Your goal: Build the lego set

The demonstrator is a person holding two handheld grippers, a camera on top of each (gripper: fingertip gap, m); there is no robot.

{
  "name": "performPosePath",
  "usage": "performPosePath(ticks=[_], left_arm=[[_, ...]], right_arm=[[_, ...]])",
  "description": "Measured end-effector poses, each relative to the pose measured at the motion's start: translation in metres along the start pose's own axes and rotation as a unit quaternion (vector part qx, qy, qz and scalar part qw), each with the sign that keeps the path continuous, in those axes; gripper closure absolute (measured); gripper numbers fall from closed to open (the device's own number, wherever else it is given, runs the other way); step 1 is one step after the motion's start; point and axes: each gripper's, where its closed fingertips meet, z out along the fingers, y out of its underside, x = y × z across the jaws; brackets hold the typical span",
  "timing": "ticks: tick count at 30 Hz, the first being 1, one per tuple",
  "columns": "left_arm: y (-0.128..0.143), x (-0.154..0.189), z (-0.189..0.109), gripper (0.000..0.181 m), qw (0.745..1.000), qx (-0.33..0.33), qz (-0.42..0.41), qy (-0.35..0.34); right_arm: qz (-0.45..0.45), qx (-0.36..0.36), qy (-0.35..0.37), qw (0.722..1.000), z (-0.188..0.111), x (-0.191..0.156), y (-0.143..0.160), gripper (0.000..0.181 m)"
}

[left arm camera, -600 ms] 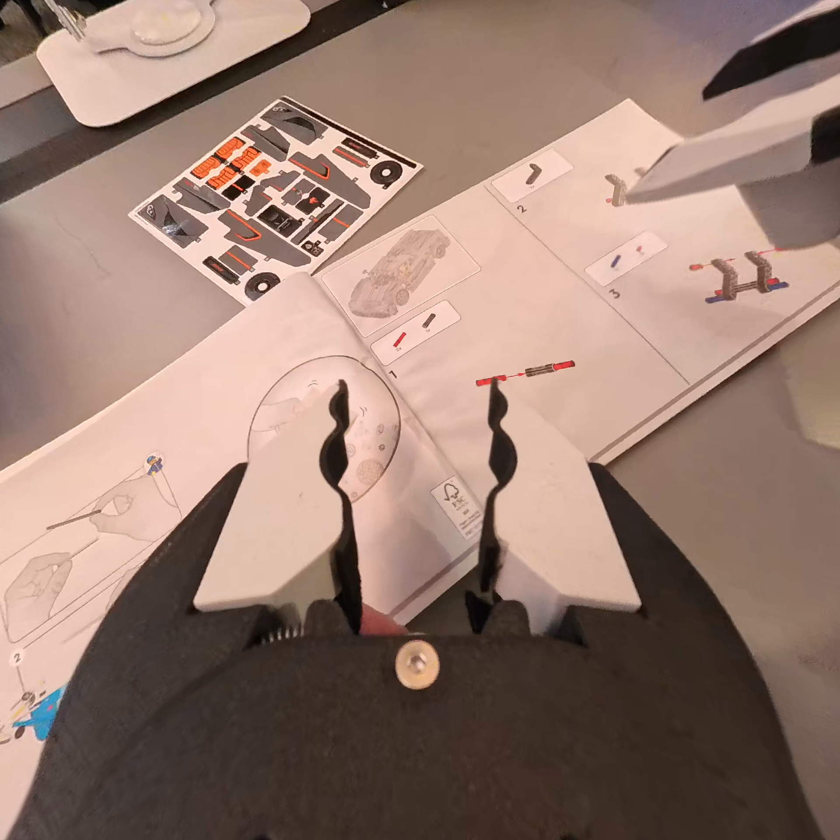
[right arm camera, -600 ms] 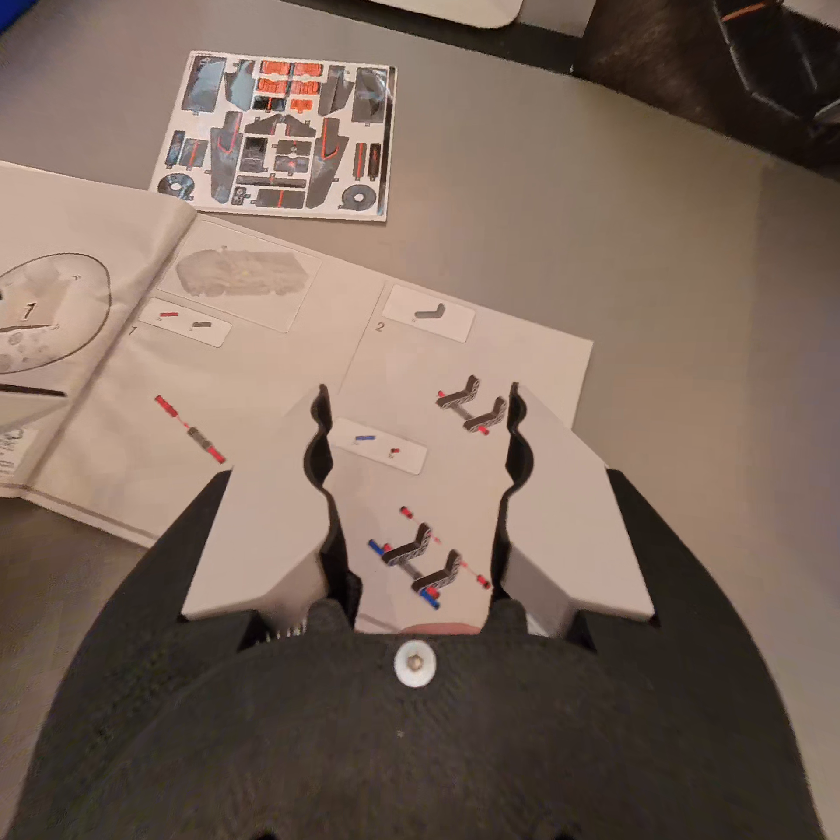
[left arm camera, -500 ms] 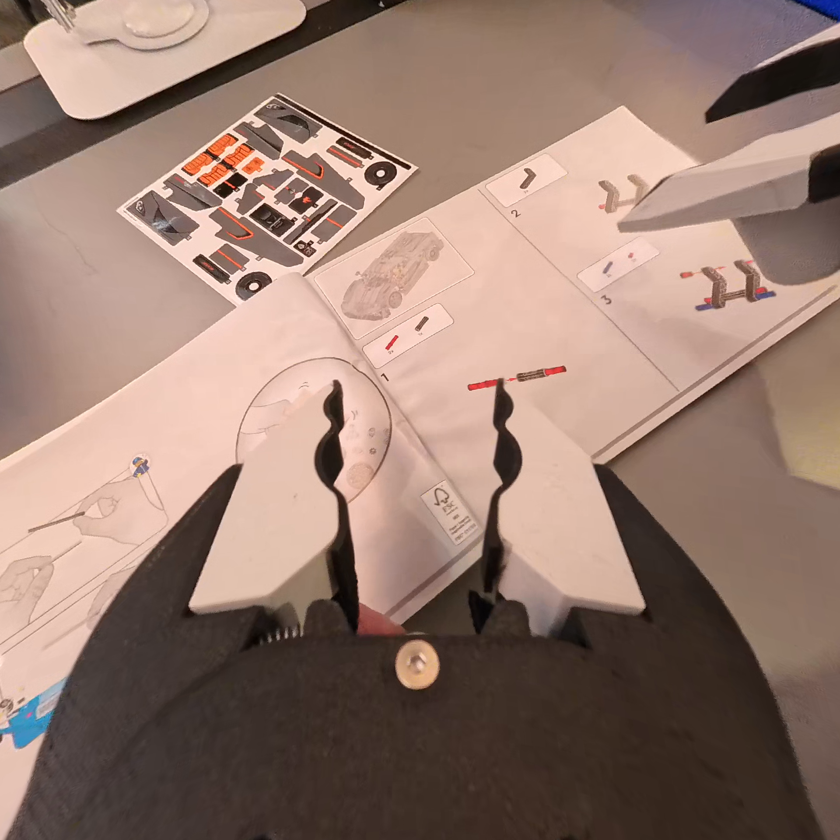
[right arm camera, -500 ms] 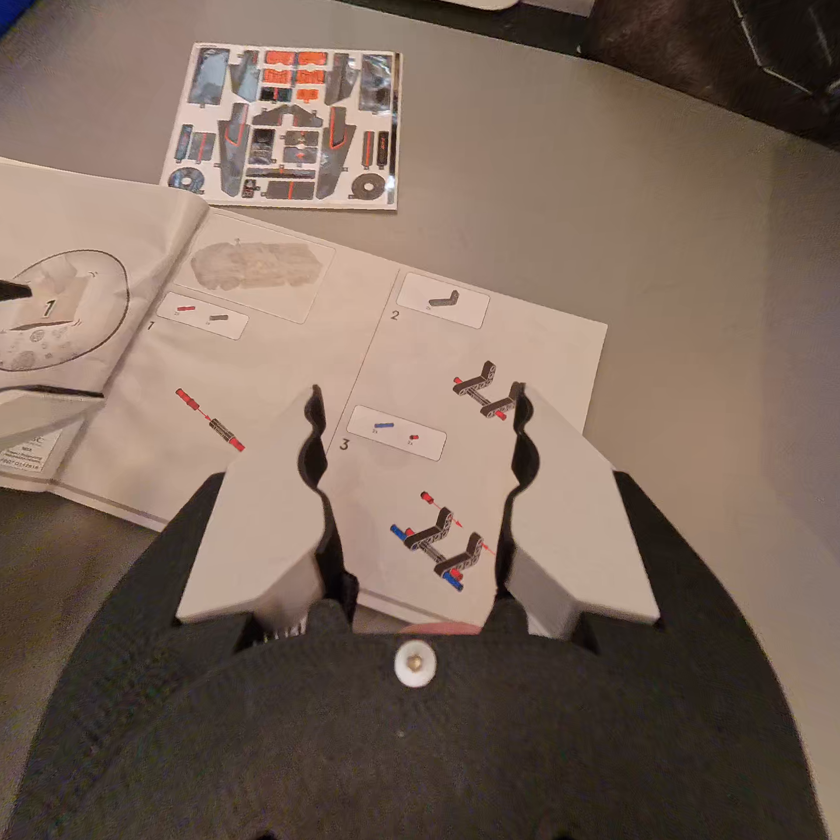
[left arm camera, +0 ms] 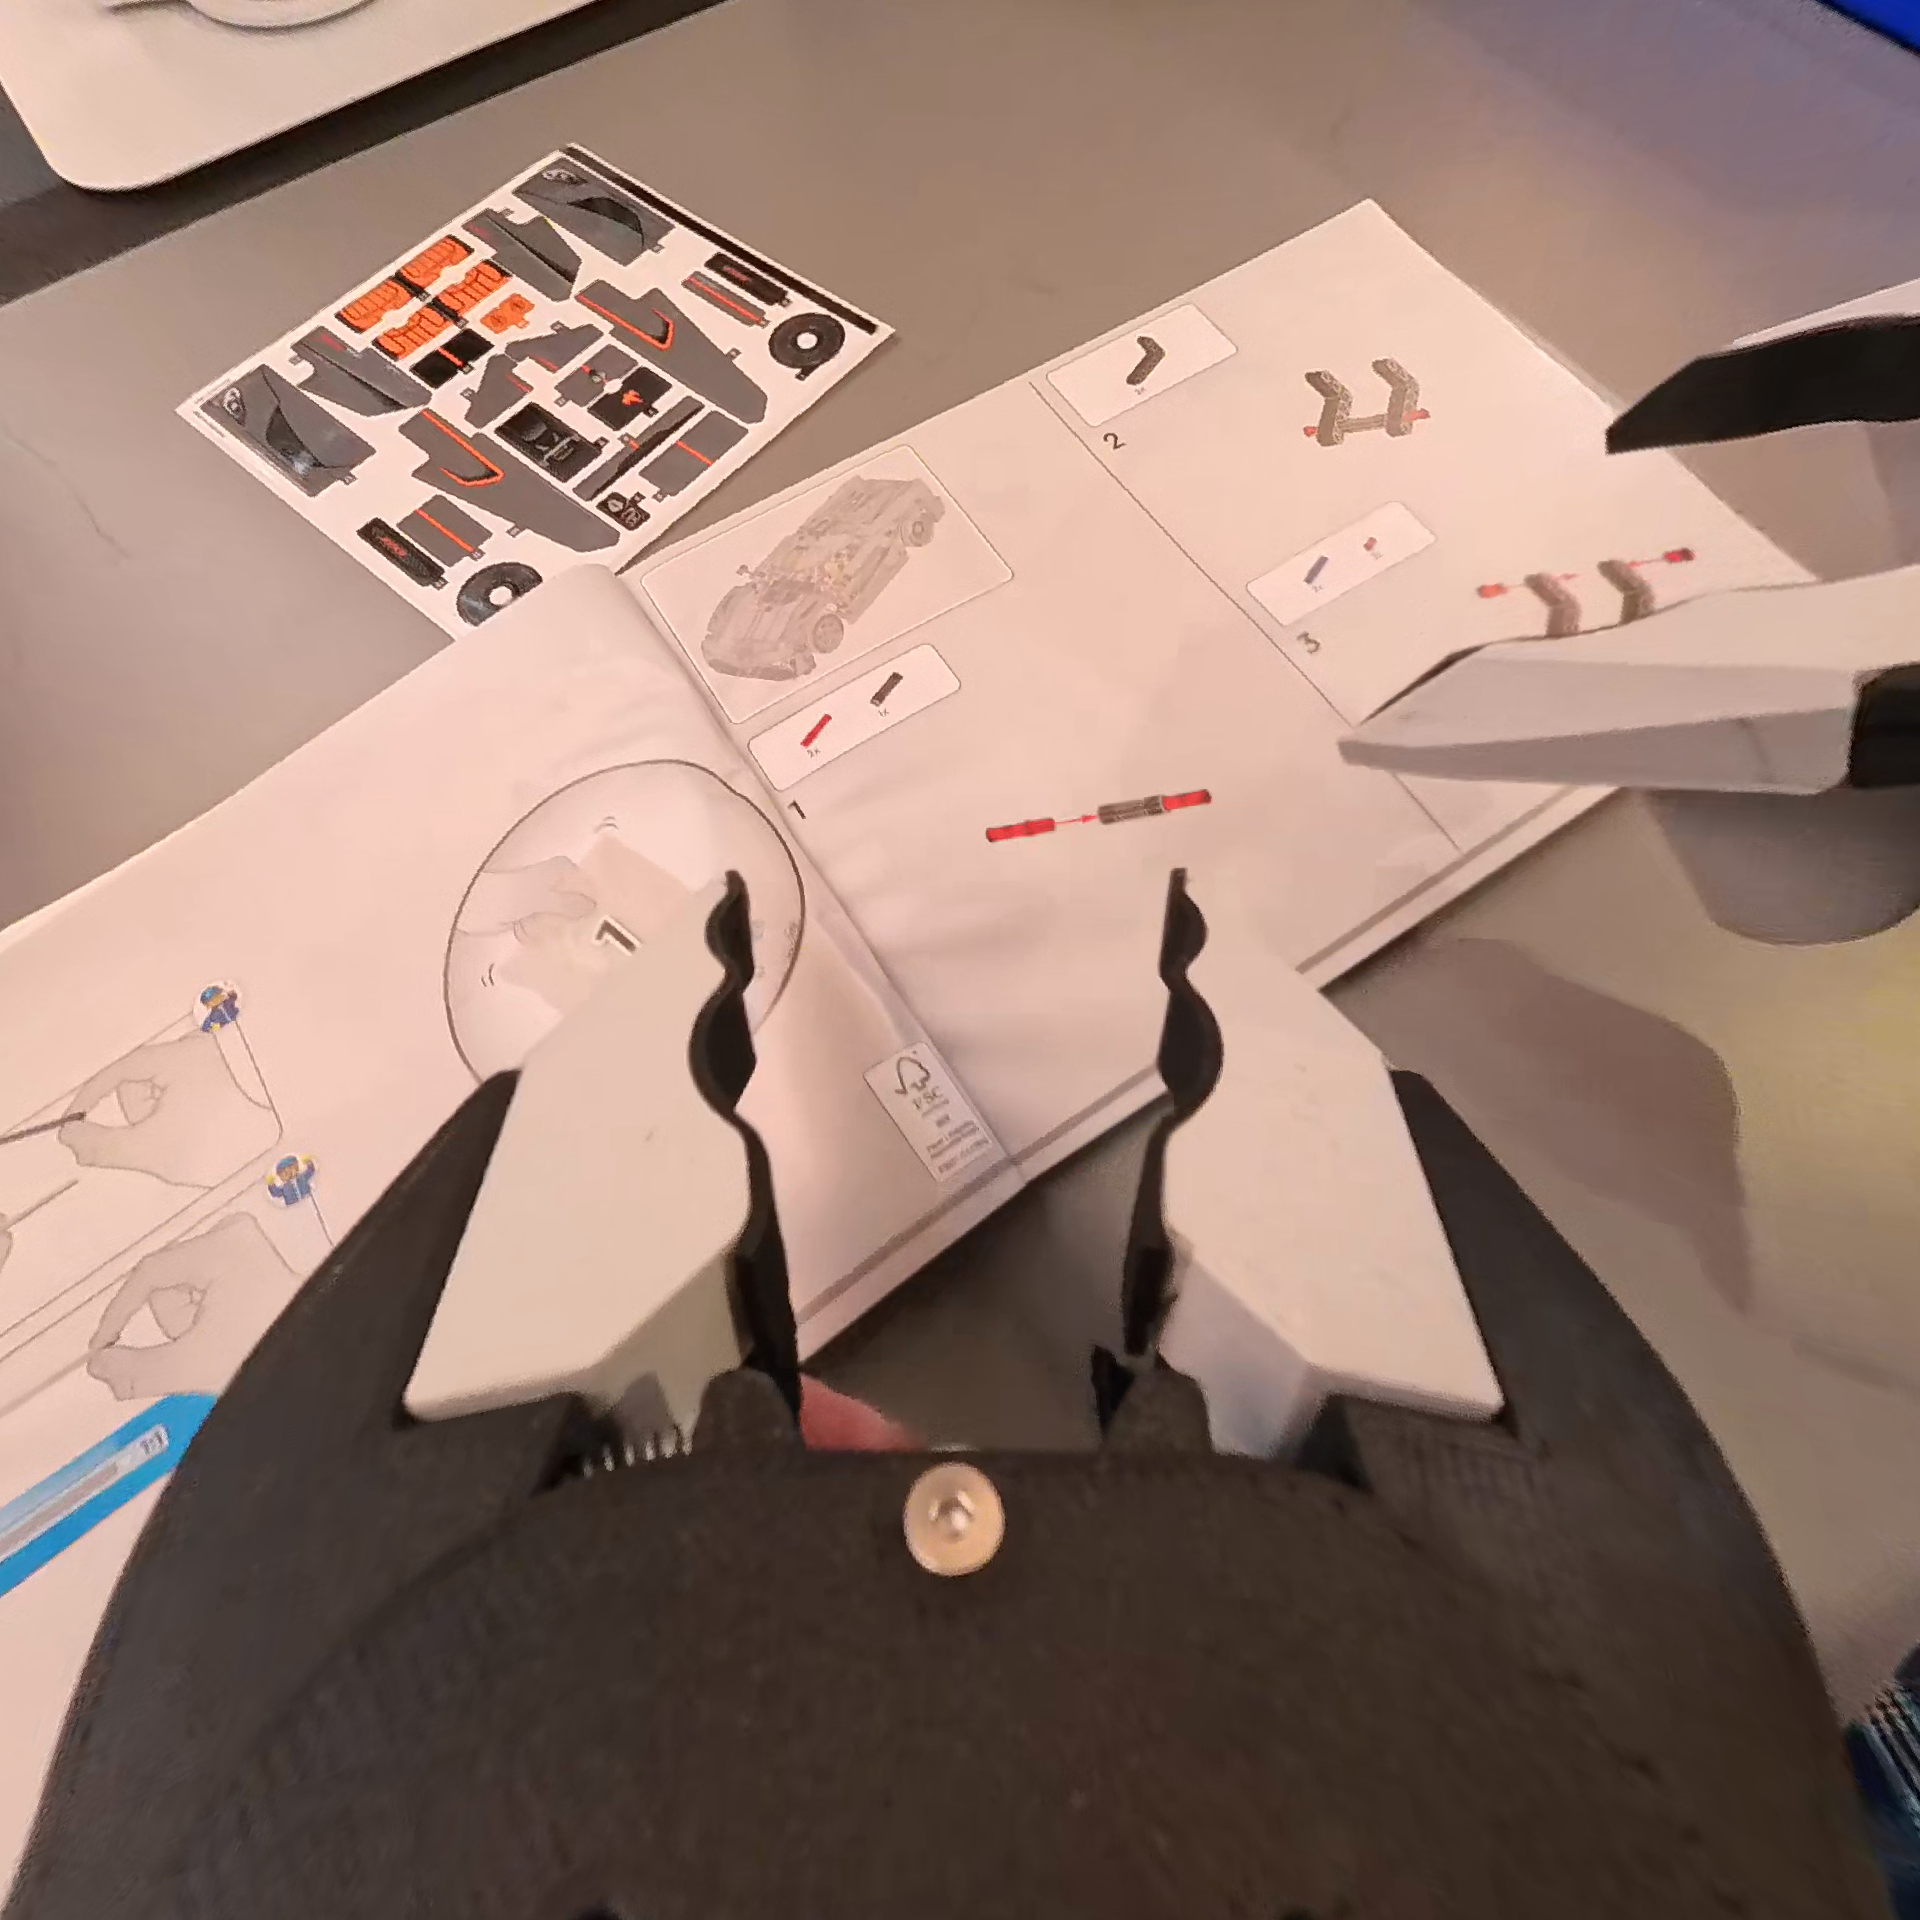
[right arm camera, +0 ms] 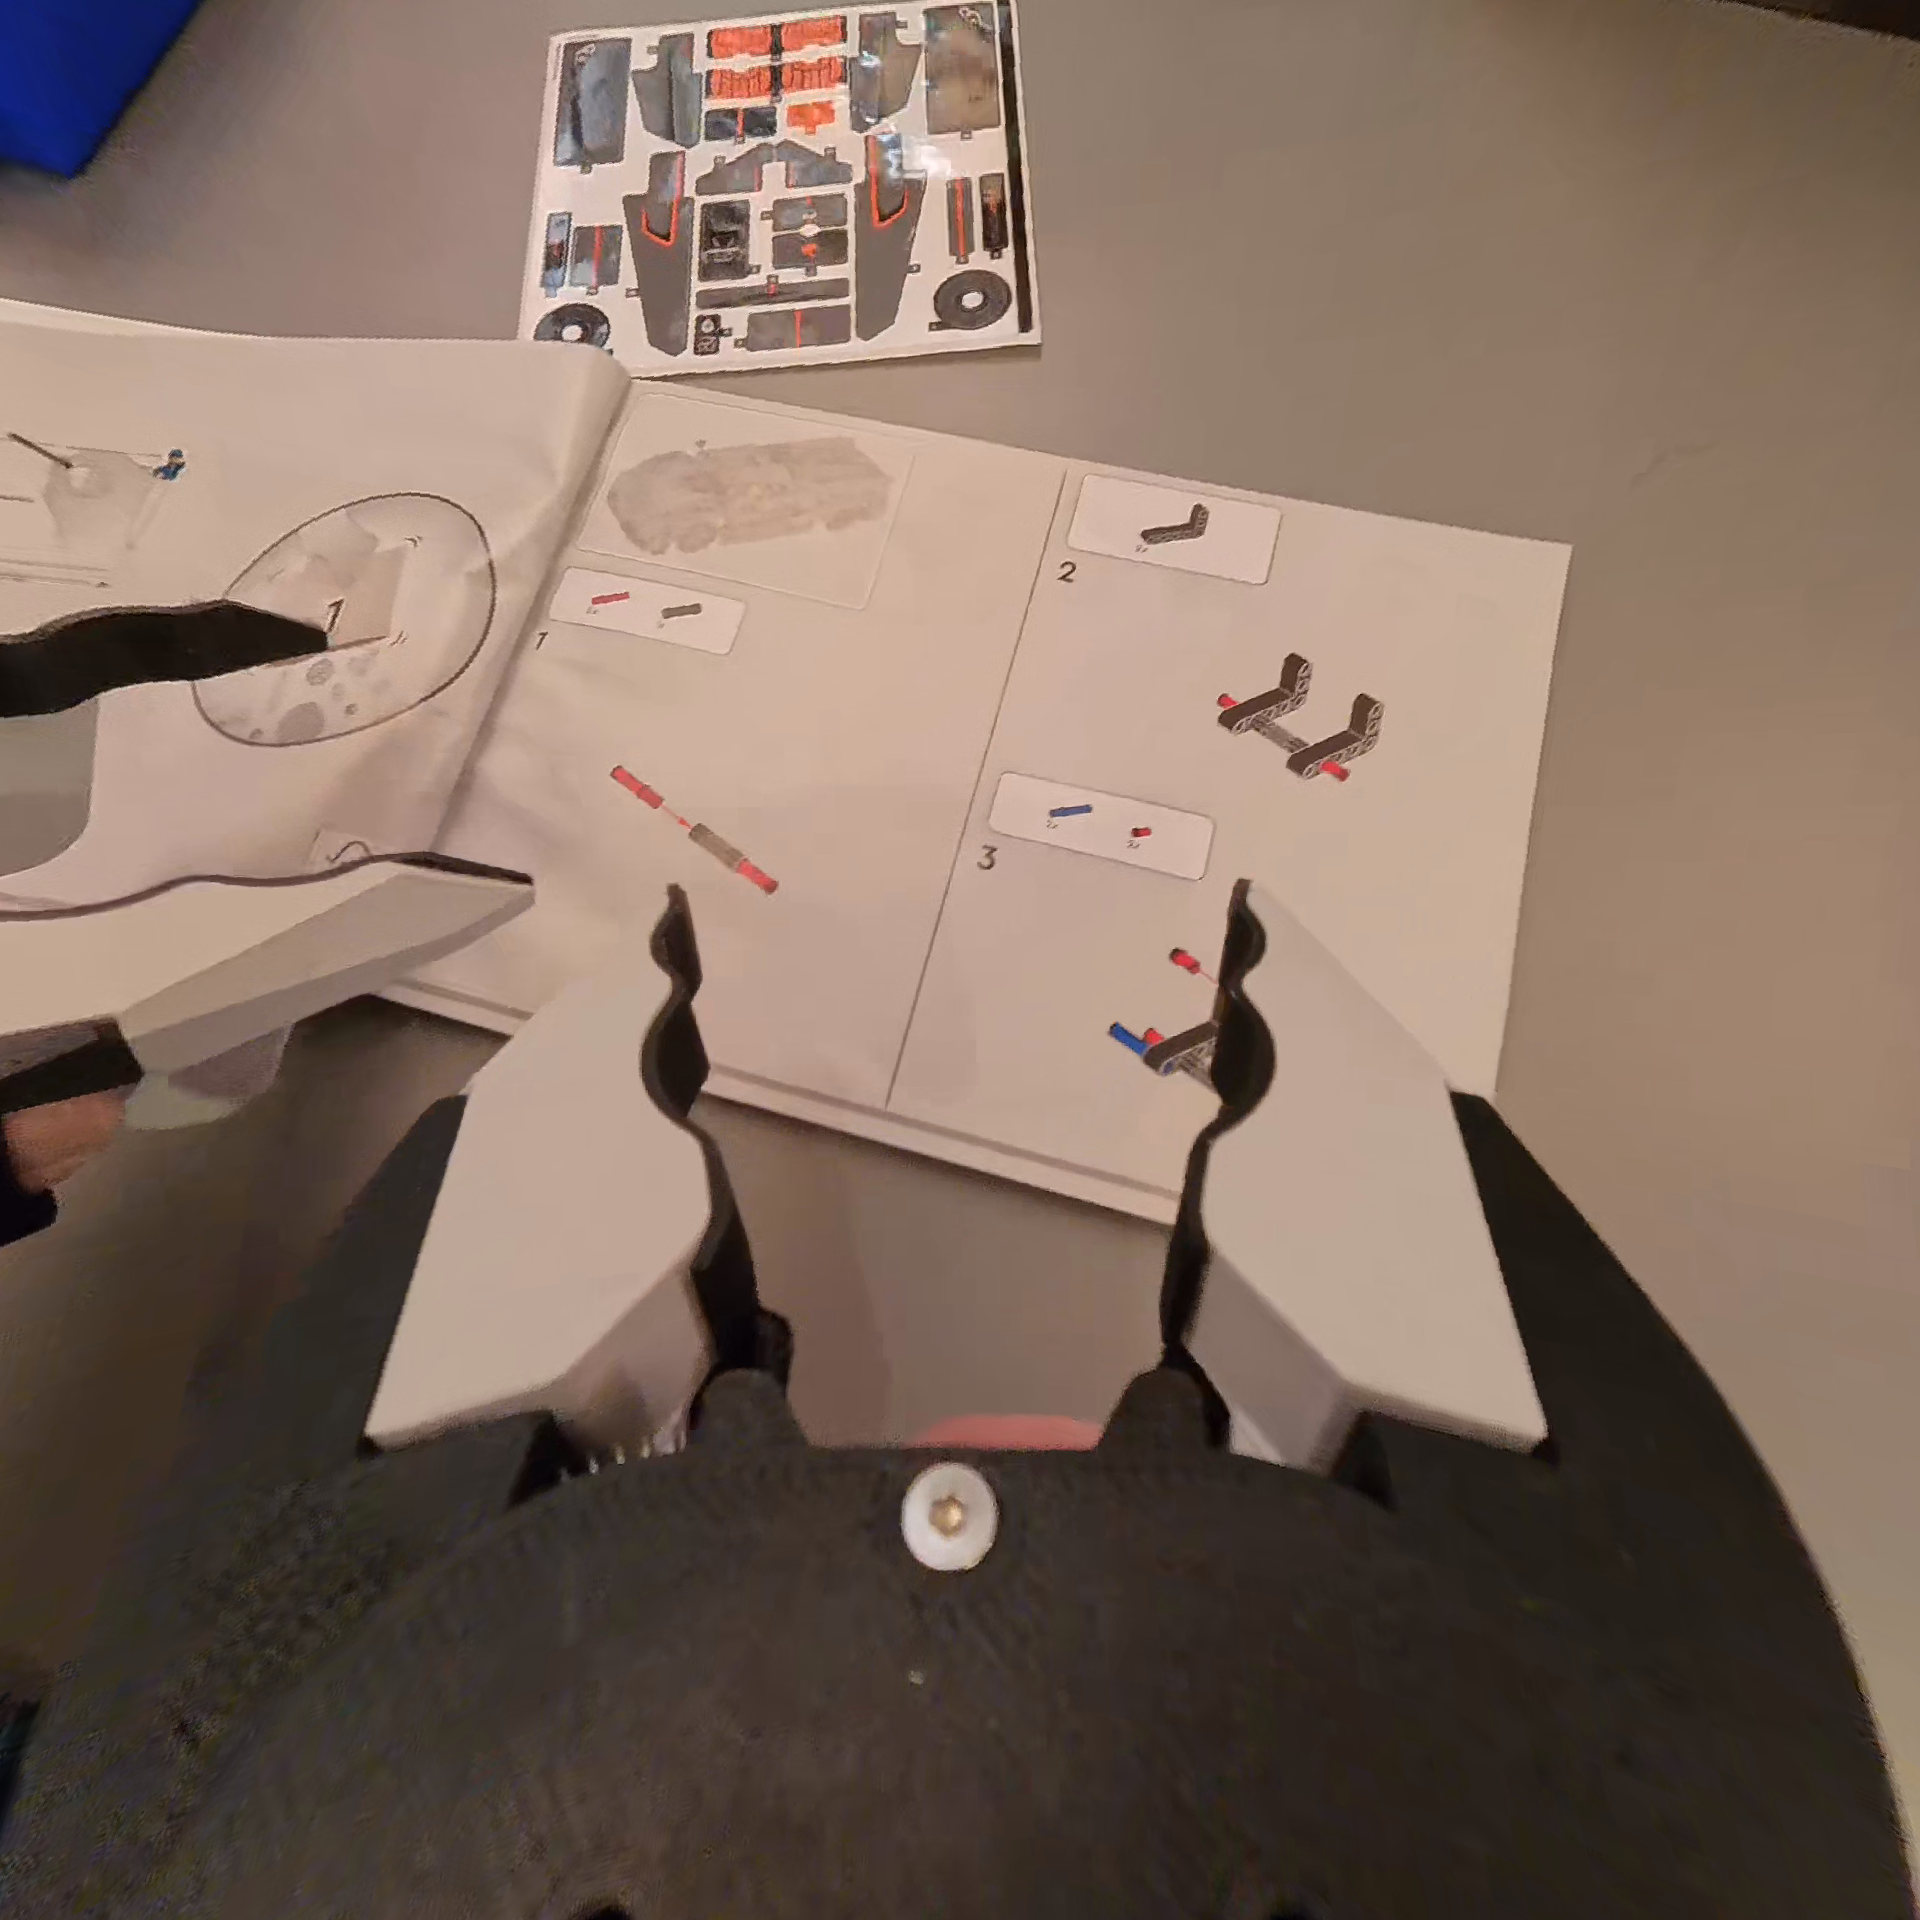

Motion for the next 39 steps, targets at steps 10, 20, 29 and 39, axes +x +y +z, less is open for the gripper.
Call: performPosePath(ticks=[10,20,29,39], left_arm=[[0.023,0.005,-0.004,0.096,1.0,-0.022,-0.004,-0.001],[0.04,-0.002,-0.015,0.095,0.999,-0.032,-0.023,-0.009],[0.04,-0.006,-0.02,0.118,0.999,-0.024,-0.019,-0.01],[0.034,-0.02,-0.031,0.141,1.0,-0.001,-0.018,-0.012]], right_arm=[[0.006,0.0,0.006,1.0,-0.005,-0.007,0.014,0.079],[0.012,-0.006,0.005,1.0,-0.005,-0.007,0.026,0.08],[0.009,-0.005,-0.005,1.0,-0.004,-0.015,0.024,0.093],[0.015,0.001,-0.003,1.0,-0.006,-0.008,0.022,0.096]])
